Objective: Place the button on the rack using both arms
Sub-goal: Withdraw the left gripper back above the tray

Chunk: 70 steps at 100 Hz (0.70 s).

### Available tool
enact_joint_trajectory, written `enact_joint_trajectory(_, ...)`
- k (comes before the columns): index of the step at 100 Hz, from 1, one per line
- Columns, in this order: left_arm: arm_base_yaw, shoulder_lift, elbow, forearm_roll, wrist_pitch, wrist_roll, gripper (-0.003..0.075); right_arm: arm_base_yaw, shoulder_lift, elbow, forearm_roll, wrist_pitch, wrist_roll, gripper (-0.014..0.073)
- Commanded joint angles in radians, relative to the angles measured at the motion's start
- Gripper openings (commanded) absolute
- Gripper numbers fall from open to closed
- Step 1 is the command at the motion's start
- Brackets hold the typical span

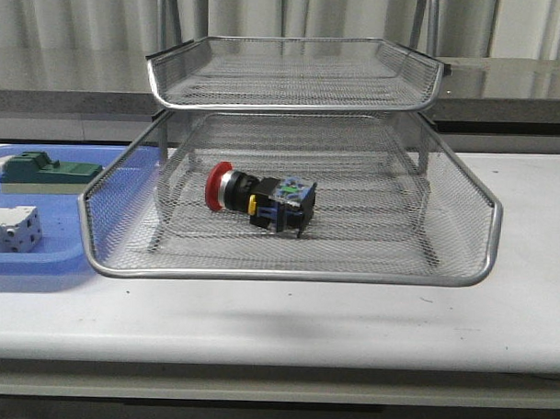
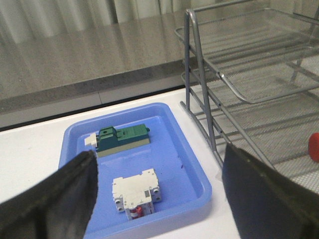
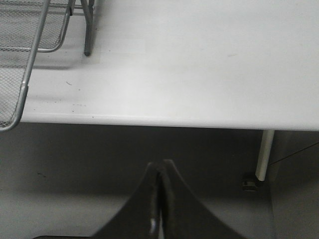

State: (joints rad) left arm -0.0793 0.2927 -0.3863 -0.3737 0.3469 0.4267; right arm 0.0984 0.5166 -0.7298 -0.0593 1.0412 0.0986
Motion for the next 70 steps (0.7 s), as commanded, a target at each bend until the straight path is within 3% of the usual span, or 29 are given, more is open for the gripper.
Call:
enact_joint_trajectory(1,0.001,-0.046,0.034,-0.051,-0.171,-0.010,0.0503,-0.003,0.006,-0.033,-0.019,-0.053,0.000,-0.0068)
enact_joint_trajectory(19,0.001,-0.084,0.104,-0.081,-0.310,-0.010,0.0501,-0.003,0.006,-0.033,-0.019,-0.053,0.000,-0.0068)
enact_joint_trajectory(33,0.001,-0.084,0.108,-0.097,-0.318,-0.010,0.0463,-0.003,0.006,-0.033,-0.019,-0.053,0.000,-0.0068)
enact_joint_trajectory(47,0.001,-0.084,0.108,-0.126,-0.318,-0.010,0.0351,-0.003,0.006,-0.033,-0.019,-0.053,0.000,-0.0068)
enact_joint_trajectory(70,0.001,-0.084,0.108,-0.126,-0.318,-0.010,0.0077,-0.003,0.006,-0.033,-0.019,-0.053,0.000,-0.0068)
